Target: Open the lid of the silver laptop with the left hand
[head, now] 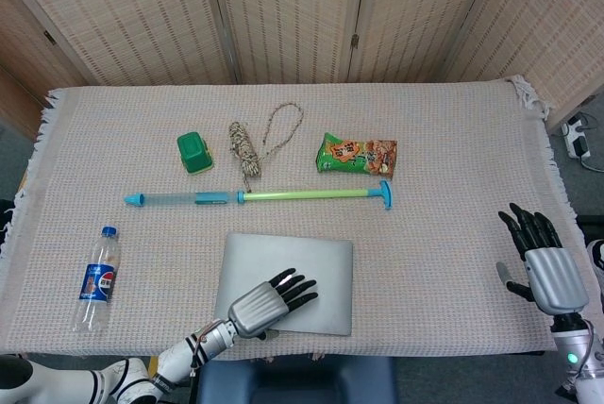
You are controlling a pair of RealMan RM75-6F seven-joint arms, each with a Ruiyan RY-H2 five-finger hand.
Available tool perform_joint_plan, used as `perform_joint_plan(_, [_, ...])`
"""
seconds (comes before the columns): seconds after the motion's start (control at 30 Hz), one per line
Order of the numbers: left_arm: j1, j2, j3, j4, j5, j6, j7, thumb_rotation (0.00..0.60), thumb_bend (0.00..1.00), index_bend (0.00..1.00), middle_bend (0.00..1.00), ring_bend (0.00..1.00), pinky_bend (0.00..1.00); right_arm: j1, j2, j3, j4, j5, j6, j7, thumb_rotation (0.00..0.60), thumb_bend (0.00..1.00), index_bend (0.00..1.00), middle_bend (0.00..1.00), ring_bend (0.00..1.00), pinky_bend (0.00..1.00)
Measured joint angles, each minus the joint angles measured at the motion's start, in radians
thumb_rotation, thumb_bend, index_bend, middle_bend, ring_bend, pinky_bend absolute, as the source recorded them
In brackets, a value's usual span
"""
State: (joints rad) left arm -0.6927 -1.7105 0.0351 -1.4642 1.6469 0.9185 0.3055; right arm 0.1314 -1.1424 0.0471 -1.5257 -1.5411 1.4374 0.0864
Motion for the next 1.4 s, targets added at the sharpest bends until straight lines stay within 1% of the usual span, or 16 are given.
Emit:
perform_joint_plan(0.33, [0.001,-0.009,0.008,0.019,-0.001,0.022,0.005,0.6,0.31,0.06,0.04,0.0,0.0,-0.002,-0.002,-0.002,-0.001,-0.001,0.002,-0.002,0.6,0.44,0.0,0.0,0.01,0.0])
perform_joint_plan(0.53, [0.01,-0.024,0.012,0.048,0.013,0.061,0.003,0.6,0.43,0.08,0.06,0.01,0.0,-0.003,-0.005,-0.005,-0.002,-0.005,0.003,-0.004,0.6,0.44,0.0,0.0,0.01,0.0])
perform_joint_plan(0.73, [0.023,-0.047,0.014,0.088,0.036,0.12,-0.021,0.6,0.5,0.08,0.08,0.01,0.0,-0.002,-0.004,-0.013,-0.007,-0.028,0.009,-0.004,0.6,0.44,0.0,0.0,0.01,0.0])
perform_joint_plan(0.9, [0.036,-0.081,0.007,0.151,0.067,0.204,-0.049,0.6,0.53,0.07,0.08,0.01,0.0,-0.001,-0.002,-0.027,-0.012,-0.072,0.022,0.009,0.6,0.44,0.0,0.0,0.02,0.0])
perform_joint_plan(1.03, [0.047,-0.111,-0.011,0.21,0.088,0.283,-0.08,0.6,0.55,0.06,0.08,0.01,0.0,0.005,0.0,-0.047,-0.014,-0.126,0.029,0.042,0.6,0.44,0.0,0.0,0.04,0.0])
perform_joint_plan(1.17, [0.056,-0.137,-0.045,0.26,0.096,0.353,-0.1,0.6,0.56,0.06,0.08,0.01,0.0,0.017,-0.001,-0.073,-0.009,-0.197,0.038,0.096,0.6,0.44,0.0,0.0,0.06,0.0])
perform_joint_plan(1.33, [0.057,-0.159,-0.089,0.301,0.098,0.411,-0.118,0.6,0.58,0.06,0.09,0.0,0.0,0.041,-0.003,-0.107,-0.001,-0.276,0.042,0.154,0.6,0.43,0.0,0.01,0.09,0.0])
perform_joint_plan(1.4, [0.052,-0.164,-0.106,0.308,0.094,0.421,-0.121,0.6,0.58,0.06,0.09,0.0,0.0,0.056,0.0,-0.124,-0.003,-0.308,0.036,0.18,0.6,0.43,0.0,0.02,0.11,0.02])
